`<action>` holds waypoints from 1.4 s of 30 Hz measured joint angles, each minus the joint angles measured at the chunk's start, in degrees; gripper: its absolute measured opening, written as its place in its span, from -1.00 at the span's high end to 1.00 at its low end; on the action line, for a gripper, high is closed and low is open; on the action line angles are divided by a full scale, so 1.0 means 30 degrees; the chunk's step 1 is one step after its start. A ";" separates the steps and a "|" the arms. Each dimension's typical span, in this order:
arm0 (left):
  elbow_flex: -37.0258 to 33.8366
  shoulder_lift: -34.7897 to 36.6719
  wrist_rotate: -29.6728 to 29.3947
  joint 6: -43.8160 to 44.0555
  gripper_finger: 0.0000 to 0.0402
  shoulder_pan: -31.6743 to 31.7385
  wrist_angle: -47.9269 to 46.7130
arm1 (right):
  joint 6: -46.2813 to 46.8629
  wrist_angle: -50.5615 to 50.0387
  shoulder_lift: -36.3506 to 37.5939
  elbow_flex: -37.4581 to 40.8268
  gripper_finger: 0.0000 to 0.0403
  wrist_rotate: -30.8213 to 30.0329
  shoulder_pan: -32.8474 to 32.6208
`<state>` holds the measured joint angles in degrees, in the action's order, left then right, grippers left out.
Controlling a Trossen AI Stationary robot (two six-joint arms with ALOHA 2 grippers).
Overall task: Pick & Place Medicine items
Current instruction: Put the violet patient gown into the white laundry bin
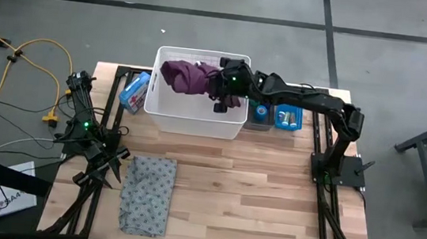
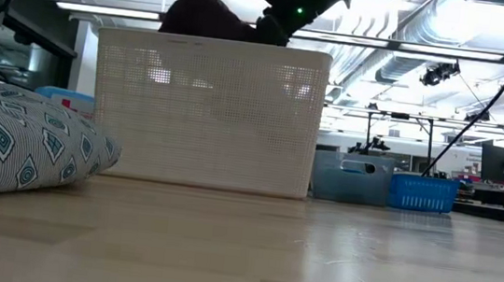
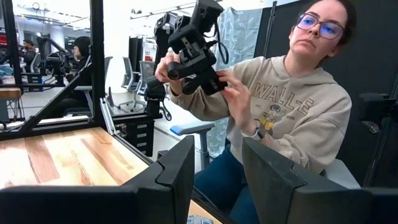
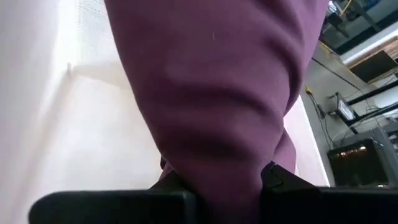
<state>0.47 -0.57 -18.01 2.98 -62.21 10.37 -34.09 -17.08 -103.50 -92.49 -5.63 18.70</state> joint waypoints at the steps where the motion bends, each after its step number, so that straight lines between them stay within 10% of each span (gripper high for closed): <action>1: 0.0000 -0.0002 0.0000 0.0000 0.37 -0.0003 0.0000 | -0.0007 -0.0081 0.0000 0.0000 0.77 -0.0008 0.0013; 42: 0.0000 -0.0002 0.0002 0.0000 0.37 -0.0002 0.0002 | -0.0273 -0.1948 -0.3694 0.0119 0.76 -0.1795 0.1317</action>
<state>0.47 -0.58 -18.00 2.98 -62.21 10.38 -34.91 -22.93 -114.59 -92.13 -11.01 22.65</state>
